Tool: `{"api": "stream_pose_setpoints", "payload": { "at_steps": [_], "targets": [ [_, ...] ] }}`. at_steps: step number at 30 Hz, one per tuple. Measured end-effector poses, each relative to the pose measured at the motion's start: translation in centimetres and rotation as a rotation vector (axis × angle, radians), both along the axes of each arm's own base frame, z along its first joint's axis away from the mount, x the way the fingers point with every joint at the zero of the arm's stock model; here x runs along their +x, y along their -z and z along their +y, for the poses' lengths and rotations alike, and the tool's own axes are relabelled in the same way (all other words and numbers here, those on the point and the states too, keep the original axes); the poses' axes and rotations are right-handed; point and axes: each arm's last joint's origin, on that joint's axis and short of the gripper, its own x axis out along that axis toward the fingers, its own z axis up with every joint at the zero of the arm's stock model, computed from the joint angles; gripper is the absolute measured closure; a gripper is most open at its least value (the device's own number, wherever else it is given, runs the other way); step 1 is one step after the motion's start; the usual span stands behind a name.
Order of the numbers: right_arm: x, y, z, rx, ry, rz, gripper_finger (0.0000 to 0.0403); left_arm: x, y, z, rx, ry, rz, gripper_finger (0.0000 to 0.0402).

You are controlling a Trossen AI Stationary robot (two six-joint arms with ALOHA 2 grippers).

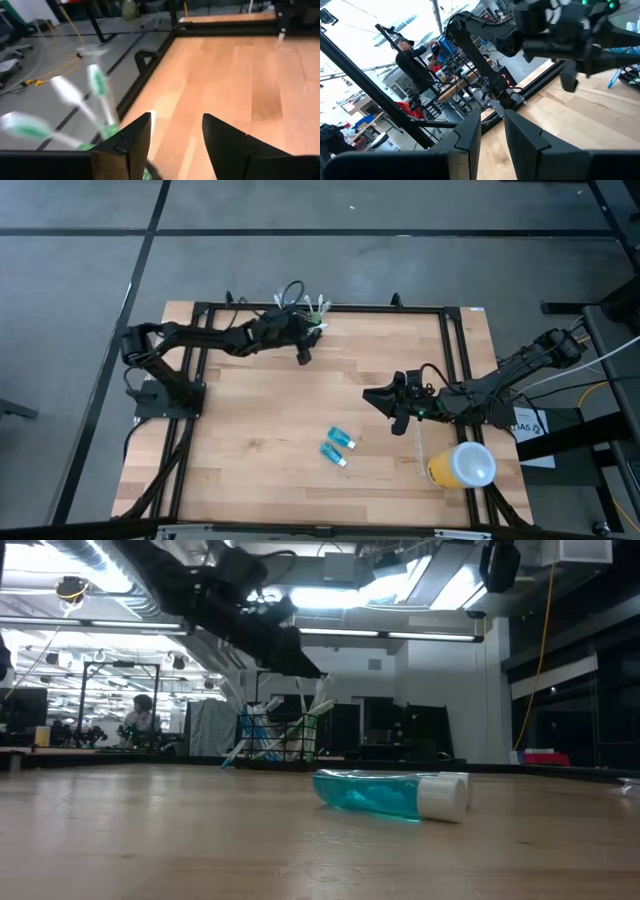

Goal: Pick & Place toothbrushing station
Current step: Put the green toothbrush into the wire organizer

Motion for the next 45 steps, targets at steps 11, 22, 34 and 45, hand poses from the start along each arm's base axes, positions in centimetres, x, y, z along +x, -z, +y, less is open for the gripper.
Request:
{"api": "stream_pose_setpoints", "payload": {
  "at_steps": [11,22,34,45],
  "targets": [
    [-0.2,-0.1,0.4,0.019,0.002,-0.01,0.0314,4.2,0.8,2.1,0.013,0.044,0.125,0.0228],
    [-0.9,-0.1,1.3,0.017,0.034,-0.007,0.0314,3.3,1.4,4.2,-0.019,0.008,0.152,0.0228],
    [-0.9,-0.1,1.4,0.021,0.034,-0.008,0.0314,3.7,3.1,4.6,-0.068,0.024,0.168,0.0231],
    [-0.9,-0.1,1.3,0.026,0.052,-0.009,0.0314,3.6,2.6,5.1,-0.05,-0.008,0.133,0.0376]
  ]
}}
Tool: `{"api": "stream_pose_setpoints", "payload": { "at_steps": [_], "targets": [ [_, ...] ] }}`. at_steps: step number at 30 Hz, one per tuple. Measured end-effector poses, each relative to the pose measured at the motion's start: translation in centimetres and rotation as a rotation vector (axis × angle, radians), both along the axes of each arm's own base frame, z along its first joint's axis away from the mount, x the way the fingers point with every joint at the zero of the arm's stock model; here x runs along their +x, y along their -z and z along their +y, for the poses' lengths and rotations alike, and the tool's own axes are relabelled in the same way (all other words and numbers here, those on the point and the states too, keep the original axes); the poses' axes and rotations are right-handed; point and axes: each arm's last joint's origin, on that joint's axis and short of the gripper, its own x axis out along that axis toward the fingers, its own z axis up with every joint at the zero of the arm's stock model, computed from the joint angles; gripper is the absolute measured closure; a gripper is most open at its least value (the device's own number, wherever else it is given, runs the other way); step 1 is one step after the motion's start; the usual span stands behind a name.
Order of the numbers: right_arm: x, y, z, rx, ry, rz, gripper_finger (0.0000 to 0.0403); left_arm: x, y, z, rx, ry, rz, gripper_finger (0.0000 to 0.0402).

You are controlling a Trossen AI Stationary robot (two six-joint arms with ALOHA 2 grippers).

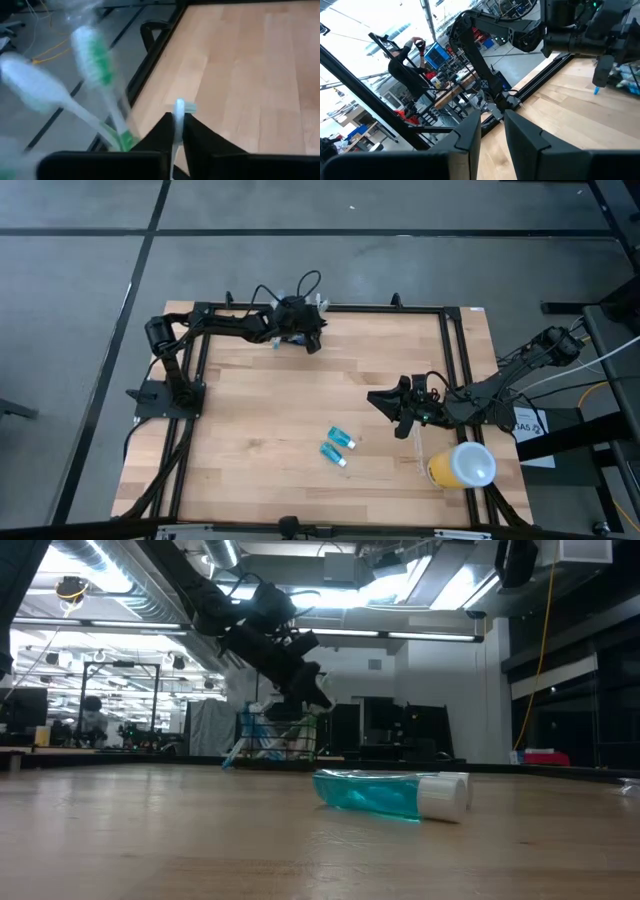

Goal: Pick & Place toothbrushing station
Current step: Put the green toothbrush into the wire organizer

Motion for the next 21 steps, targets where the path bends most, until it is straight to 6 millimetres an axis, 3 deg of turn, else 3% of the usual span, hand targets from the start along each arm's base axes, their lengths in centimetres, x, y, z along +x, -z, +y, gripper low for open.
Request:
{"api": "stream_pose_setpoints", "payload": {
  "at_steps": [21],
  "targets": [
    [0.0,0.0,0.0,0.002,0.0,0.0,0.0314,0.6,-1.5,0.0,-0.001,0.026,-0.17,0.0392]
  ]
}}
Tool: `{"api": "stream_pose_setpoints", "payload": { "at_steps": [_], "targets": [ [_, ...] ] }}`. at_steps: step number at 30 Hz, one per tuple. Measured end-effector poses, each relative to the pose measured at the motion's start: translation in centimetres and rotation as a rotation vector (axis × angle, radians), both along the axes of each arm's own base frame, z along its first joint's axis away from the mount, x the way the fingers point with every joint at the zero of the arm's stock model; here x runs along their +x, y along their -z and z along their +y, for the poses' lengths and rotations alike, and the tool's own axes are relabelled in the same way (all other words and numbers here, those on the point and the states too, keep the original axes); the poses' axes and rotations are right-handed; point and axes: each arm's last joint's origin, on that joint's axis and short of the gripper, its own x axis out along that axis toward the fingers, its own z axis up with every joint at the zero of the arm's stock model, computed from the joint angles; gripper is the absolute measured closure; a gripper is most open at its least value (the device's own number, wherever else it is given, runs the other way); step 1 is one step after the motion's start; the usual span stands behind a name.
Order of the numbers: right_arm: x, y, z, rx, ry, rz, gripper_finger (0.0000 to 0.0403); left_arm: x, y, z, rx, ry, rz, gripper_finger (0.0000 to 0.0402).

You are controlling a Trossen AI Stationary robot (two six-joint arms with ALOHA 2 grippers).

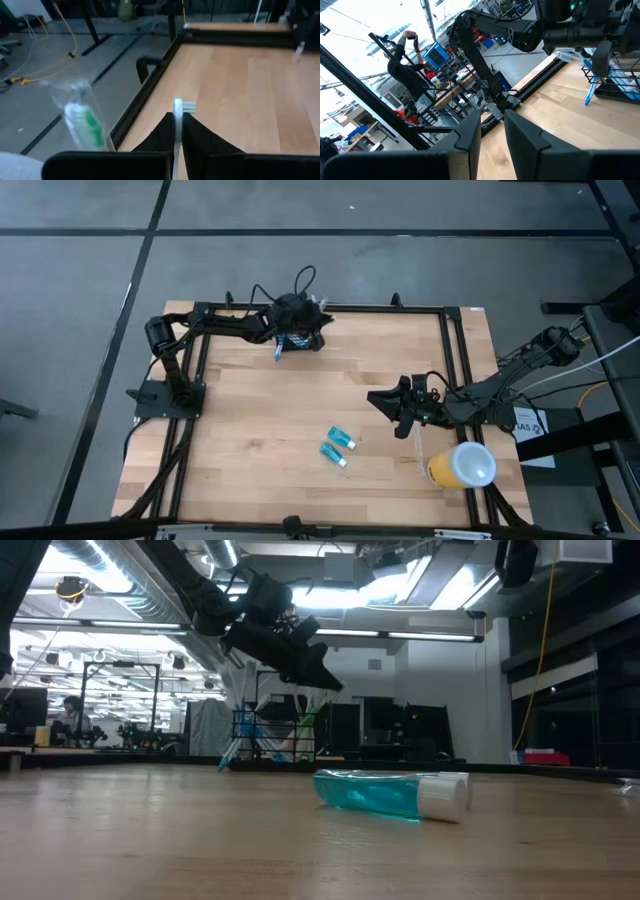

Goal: Pick & Place toothbrushing station
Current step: Put the green toothbrush into the wire organizer

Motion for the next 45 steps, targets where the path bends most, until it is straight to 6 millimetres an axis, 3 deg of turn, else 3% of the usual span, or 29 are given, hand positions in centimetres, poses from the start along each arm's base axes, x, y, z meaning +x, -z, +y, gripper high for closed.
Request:
{"api": "stream_pose_setpoints", "payload": {
  "at_steps": [16,26,38,45],
  "targets": [
    [0.0,0.1,0.1,-0.006,-0.005,0.009,0.0314,-0.1,-1.4,0.5,0.017,-0.097,-0.132,0.0393],
    [-0.3,0.2,0.5,-0.014,0.005,0.02,0.0314,-1.0,-3.8,-0.1,0.073,-0.185,-0.233,0.0394],
    [-1.1,0.2,1.4,-0.011,0.015,0.02,0.0314,-2.7,-2.1,-2.8,0.107,-0.378,-0.493,0.0394],
    [-1.2,0.2,1.6,-0.011,0.019,0.02,0.0314,-3.4,-1.0,-4.2,0.112,-0.46,-0.548,0.0394]
  ]
}}
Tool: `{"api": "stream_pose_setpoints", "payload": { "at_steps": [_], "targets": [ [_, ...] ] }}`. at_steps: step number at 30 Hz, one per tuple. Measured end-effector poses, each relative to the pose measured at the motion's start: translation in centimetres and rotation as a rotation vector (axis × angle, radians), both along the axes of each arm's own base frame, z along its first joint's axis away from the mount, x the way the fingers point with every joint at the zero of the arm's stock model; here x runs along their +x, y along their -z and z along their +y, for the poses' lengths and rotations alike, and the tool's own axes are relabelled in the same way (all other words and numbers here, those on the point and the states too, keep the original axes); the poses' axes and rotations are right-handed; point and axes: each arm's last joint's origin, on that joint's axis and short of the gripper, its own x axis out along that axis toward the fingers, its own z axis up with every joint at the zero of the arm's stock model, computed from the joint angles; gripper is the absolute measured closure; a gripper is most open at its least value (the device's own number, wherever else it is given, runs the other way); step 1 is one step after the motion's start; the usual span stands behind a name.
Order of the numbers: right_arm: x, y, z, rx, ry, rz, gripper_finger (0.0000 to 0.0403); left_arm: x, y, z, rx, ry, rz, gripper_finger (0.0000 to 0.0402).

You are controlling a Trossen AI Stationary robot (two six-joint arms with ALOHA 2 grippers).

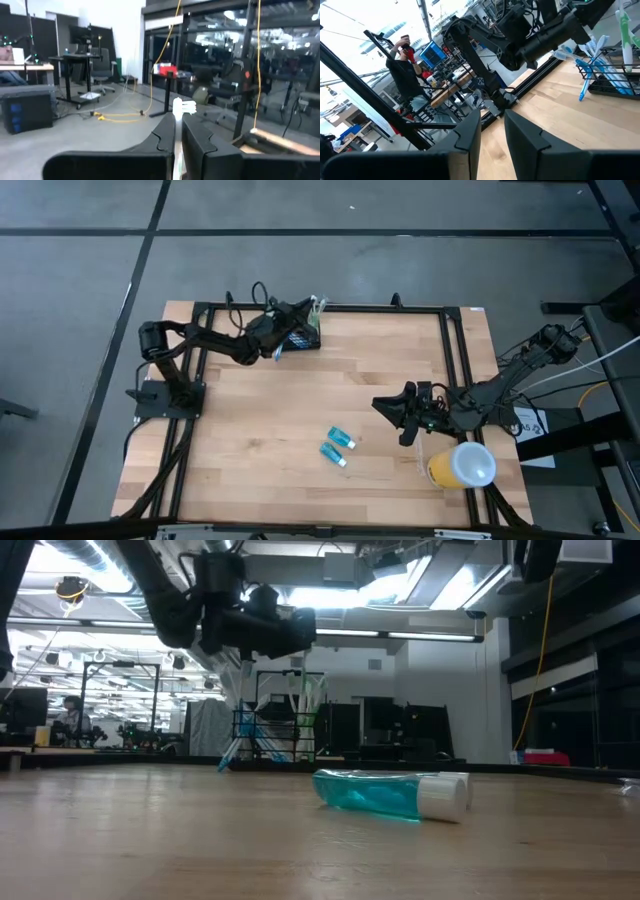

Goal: Pick & Place toothbrushing station
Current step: Put the green toothbrush into the wire organizer

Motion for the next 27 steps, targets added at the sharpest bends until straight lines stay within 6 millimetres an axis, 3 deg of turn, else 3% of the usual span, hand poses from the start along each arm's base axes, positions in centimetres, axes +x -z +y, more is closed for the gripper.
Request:
{"api": "stream_pose_setpoints", "payload": {
  "at_steps": [12,21,27],
  "targets": [
    [0.0,0.0,0.0,0.019,-0.001,-0.005,0.0314,1.1,2.9,0.1,0.036,-0.034,-0.039,0.0392],
    [0.0,0.0,0.0,0.012,-0.009,-0.003,0.0314,1.0,2.7,0.3,0.065,-0.018,-0.032,0.0297],
    [0.0,0.0,0.0,0.014,-0.009,-0.003,0.0314,0.9,2.4,0.2,0.074,-0.013,-0.079,0.0261]
  ]
}}
